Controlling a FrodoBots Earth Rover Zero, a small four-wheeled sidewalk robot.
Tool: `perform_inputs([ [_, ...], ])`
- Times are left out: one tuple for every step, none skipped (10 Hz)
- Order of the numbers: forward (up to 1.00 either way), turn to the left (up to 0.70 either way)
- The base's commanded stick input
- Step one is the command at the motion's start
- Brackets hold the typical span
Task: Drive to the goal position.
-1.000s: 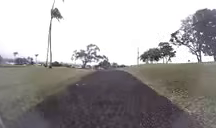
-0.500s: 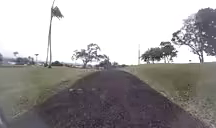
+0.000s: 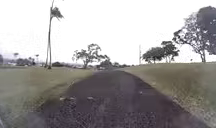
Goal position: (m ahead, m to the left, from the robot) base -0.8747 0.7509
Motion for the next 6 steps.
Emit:
perform_inputs([
  [1.00,0.00],
  [1.00,0.00],
  [1.00,0.00],
  [1.00,0.00],
  [1.00,0.00],
  [1.00,0.00],
])
